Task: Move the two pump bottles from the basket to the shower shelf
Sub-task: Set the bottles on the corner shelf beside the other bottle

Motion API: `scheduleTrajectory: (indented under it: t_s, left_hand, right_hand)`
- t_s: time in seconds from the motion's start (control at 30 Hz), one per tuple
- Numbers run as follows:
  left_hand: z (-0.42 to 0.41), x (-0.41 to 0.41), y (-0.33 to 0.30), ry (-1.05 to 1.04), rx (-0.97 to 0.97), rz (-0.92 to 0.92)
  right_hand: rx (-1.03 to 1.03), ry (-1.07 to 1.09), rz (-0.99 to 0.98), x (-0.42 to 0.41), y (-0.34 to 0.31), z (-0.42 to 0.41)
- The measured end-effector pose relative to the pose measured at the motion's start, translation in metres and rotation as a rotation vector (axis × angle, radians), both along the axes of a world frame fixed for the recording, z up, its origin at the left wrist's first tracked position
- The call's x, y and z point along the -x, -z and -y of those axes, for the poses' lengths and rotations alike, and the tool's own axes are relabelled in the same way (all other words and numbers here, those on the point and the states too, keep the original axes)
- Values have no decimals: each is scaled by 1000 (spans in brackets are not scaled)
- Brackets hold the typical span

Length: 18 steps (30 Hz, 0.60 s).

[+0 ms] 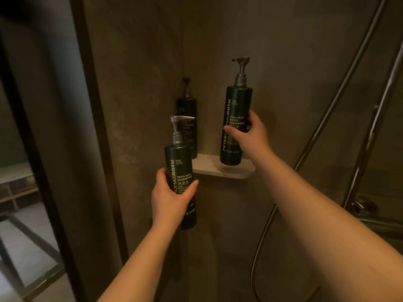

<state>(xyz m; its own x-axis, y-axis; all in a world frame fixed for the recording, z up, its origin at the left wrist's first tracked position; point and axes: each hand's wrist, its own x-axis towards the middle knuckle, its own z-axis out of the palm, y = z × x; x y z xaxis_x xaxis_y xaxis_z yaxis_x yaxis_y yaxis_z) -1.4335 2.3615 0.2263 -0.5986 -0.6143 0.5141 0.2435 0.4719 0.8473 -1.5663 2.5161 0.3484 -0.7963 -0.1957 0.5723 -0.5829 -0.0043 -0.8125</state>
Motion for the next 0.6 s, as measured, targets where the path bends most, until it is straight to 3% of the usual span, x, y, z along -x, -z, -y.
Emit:
scheduleTrajectory:
  t_s: [0.6]
  left_hand:
    - [19, 12, 9, 79, -72, -16]
  right_hand:
    - [-168, -53, 91, 40, 40, 33]
